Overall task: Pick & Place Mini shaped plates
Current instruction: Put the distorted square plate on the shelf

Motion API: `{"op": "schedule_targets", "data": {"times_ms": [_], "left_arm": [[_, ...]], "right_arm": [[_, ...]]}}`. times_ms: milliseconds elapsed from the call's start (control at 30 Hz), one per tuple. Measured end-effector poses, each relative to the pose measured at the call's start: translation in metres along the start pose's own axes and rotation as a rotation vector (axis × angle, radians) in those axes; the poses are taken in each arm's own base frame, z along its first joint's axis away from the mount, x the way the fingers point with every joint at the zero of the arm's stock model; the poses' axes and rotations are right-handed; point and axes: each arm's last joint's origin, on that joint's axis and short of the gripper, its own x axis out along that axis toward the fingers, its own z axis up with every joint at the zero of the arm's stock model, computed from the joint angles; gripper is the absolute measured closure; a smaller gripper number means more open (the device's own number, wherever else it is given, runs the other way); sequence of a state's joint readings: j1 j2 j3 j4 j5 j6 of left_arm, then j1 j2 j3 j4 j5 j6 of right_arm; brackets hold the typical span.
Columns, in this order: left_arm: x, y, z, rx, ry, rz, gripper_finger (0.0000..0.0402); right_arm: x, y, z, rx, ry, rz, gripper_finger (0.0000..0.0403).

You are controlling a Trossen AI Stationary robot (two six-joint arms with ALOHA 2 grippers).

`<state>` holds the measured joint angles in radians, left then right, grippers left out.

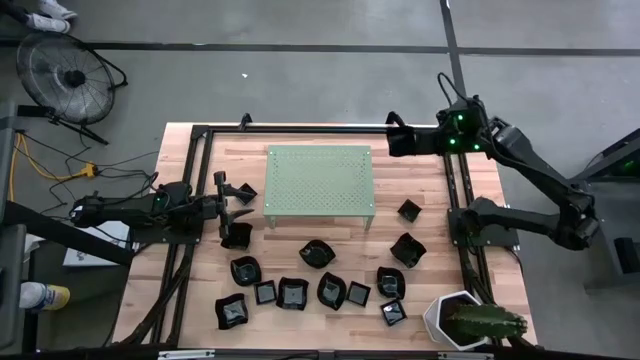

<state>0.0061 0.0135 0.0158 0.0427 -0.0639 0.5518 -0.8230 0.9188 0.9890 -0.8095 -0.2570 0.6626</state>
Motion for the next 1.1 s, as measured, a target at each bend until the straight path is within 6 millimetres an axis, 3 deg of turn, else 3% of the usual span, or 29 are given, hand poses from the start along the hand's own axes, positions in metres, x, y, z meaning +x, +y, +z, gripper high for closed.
{"op": "schedule_targets", "data": {"times_ms": [567, 867, 1100], "left_arm": [[0.0, 0.0, 0.0, 0.0, 0.0, 0.0, 0.0208], [0.0, 0.0, 0.0, 0.0, 0.0, 0.0, 0.0208], [0.0, 0.0, 0.0, 0.0, 0.0, -0.001, 0.0208]], "right_arm": [[0.058, 0.044, -0.013, 0.133, 0.108, 0.087, 0.0403], [0.084, 0.052, -0.019, 0.151, 0.135, 0.061, 0.0403], [0.09, 0.053, -0.019, 0.165, 0.142, 0.06, 0.0403]]}}
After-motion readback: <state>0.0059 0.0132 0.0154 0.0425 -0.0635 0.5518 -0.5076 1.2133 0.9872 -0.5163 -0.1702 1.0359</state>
